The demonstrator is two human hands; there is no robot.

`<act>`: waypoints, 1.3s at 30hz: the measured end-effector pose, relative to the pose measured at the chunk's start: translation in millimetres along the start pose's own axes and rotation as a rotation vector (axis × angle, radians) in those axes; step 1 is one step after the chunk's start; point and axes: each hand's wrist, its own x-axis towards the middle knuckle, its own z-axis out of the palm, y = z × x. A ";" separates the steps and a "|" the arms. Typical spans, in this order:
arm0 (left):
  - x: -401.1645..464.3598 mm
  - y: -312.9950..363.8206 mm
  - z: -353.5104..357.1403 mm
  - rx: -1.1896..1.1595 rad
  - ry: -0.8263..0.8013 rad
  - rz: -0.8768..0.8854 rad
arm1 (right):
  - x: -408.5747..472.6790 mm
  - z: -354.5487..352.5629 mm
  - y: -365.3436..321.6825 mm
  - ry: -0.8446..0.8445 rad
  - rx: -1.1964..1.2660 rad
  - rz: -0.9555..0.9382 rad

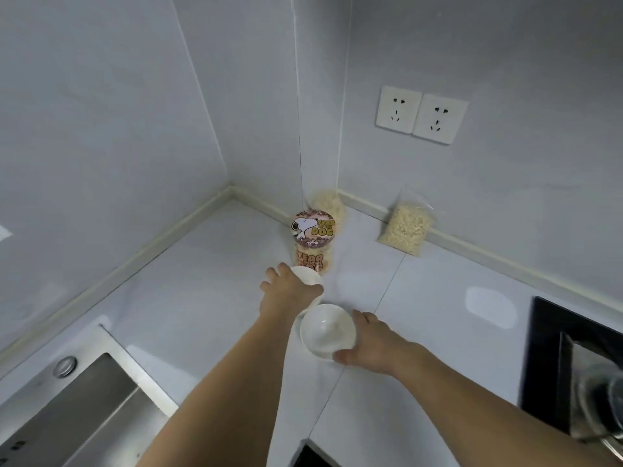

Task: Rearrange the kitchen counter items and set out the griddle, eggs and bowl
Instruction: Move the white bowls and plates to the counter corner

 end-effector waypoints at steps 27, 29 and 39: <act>86.5 -28.6 25.1 0.624 -0.078 0.034 | 80.1 50.6 -48.5 0.197 -0.152 0.118; 92.5 -29.9 23.3 0.591 -0.090 0.048 | 85.0 49.5 -47.8 0.189 -0.163 0.105; 34.7 -48.6 33.1 0.434 0.012 0.180 | 19.3 31.1 9.2 0.238 -0.161 0.135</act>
